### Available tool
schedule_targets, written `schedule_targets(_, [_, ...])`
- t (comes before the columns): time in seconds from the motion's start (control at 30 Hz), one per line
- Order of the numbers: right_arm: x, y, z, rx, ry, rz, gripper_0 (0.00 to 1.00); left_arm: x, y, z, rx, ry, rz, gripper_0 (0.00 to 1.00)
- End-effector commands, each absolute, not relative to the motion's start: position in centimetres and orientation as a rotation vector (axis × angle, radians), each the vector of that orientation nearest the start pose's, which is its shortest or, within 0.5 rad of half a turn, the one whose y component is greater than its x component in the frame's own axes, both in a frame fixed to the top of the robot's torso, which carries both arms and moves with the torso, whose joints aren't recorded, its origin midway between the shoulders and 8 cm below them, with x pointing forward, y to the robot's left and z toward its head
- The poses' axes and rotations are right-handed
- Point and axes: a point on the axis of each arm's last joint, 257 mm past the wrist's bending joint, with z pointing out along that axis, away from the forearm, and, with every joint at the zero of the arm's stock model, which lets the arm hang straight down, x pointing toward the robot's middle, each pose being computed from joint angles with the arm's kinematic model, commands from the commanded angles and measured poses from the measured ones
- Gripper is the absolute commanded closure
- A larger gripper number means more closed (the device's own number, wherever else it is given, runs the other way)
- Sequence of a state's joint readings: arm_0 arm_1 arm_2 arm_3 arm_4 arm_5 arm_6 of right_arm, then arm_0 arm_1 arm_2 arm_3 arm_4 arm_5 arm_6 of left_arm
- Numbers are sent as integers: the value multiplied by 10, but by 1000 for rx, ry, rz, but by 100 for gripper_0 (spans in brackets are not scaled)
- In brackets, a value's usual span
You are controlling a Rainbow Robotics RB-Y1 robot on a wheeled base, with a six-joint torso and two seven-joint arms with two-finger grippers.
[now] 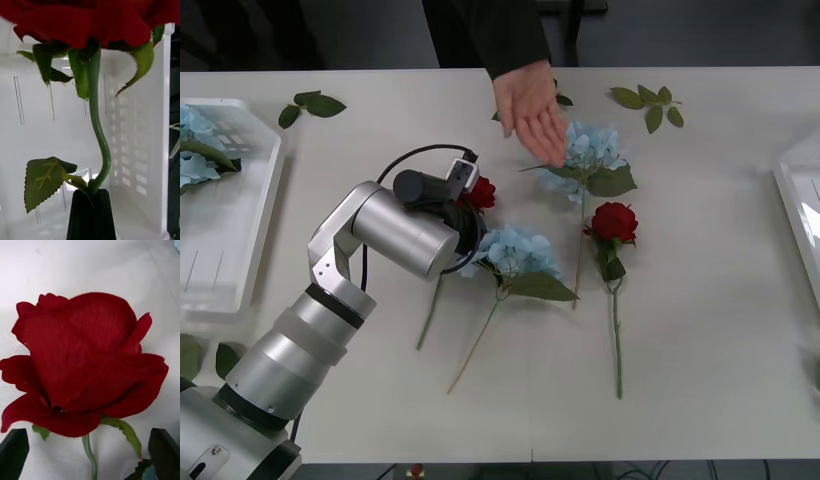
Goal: Place the red flowers into the right box and the blue flowers into the left box. If a person shows an open palm, hand one flower to the person first, then continue sorting.
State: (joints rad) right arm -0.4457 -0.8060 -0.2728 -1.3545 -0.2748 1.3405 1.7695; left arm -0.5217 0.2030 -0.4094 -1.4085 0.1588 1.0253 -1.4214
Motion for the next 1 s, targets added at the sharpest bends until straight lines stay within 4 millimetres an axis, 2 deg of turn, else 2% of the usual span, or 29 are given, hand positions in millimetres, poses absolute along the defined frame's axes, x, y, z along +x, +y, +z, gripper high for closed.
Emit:
schedule_targets(0.03, [503,-620,-177,76,2459,-690,100,562,71,-301,548,2271,-20,25])
schedule_targets(0.2, [504,-626,-197,100,2477,-670,100,570,75,-313,545,2252,-21,30])
schedule_targets(0.23, [504,-627,-200,106,2477,-665,100,572,76,-315,543,2247,-22,36])
schedule_targets(0.3, [504,-629,-206,112,2476,-657,100,573,76,-317,544,2245,-21,56])
schedule_targets(0.33, [505,-630,-208,116,2472,-653,100,573,77,-317,545,2245,-19,78])
schedule_targets(0.37, [507,-628,-207,114,2470,-650,100,573,77,-317,543,2245,-19,91])
schedule_targets(0.4, [507,-628,-208,112,2470,-648,100,573,76,-318,545,2245,-21,98])
schedule_targets(0.57, [511,-623,-205,107,2466,-629,100,573,75,-316,539,2243,-29,100])
schedule_targets(0.7, [518,-612,-203,100,2455,-567,100,574,72,-312,535,2236,-42,100])
schedule_targets(0.8, [526,-598,-186,42,2433,-521,100,574,73,-311,530,2235,-46,100])
schedule_targets(1.0, [537,-559,-139,-82,2358,-365,100,575,74,-309,526,2233,-45,100])
